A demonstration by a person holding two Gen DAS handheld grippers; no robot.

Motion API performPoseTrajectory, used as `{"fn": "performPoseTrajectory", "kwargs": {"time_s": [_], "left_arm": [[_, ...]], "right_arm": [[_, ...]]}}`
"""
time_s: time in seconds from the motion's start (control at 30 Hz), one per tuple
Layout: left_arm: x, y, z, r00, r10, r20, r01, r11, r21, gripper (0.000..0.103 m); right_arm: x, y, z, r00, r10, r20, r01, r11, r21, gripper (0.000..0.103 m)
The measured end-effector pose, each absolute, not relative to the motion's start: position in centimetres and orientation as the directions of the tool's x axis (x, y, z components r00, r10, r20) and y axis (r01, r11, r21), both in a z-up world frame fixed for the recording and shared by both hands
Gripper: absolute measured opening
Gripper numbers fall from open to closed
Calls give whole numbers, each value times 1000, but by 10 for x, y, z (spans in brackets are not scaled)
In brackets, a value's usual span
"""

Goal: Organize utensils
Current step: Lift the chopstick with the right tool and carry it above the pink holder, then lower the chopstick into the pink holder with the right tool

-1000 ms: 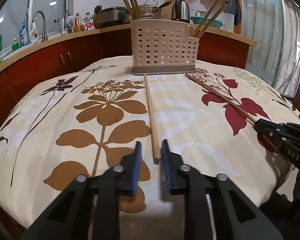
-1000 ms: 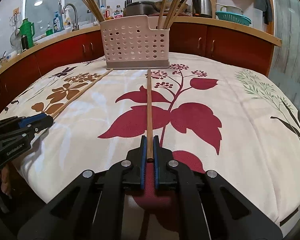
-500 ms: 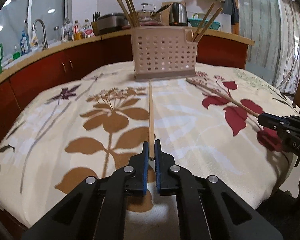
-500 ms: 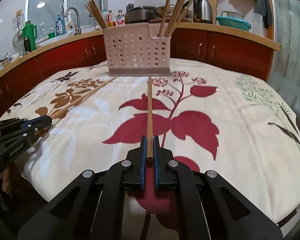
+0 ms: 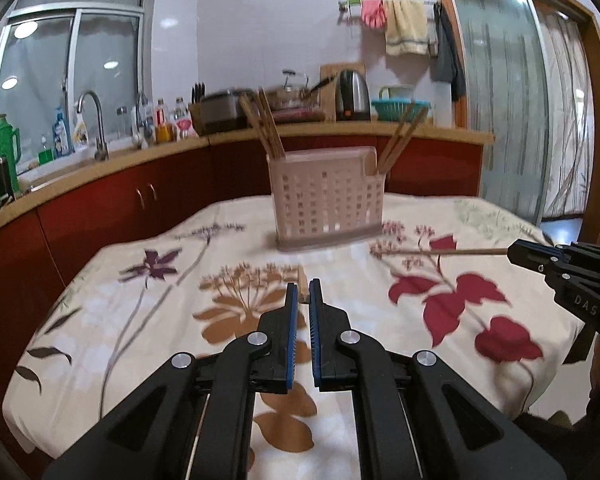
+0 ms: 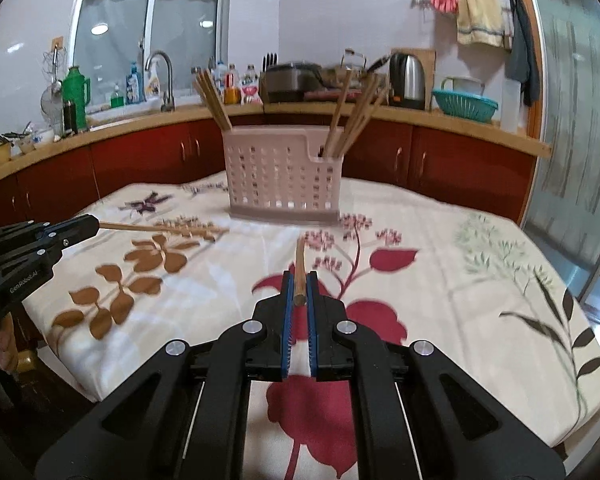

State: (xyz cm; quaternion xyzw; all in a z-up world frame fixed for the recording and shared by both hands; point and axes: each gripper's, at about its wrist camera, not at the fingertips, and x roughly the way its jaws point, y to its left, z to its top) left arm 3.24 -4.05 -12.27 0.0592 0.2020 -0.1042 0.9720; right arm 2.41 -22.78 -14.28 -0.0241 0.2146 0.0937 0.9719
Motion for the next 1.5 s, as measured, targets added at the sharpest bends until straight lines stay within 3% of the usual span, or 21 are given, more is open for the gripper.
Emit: {"fn": "performPoseTrajectory", "kwargs": {"time_s": [0.6,1.5], "left_arm": [[22,-34,-63,941,-201,-272,231,969,85,6],[79,-25,-52,927,-228,-298,246,969,24,6]], "right_arm": [[26,-240,-84,926,205,-318,-205,978,33,7],[74,-232,-57,934,232,-270,-234,972,25,7]]}}
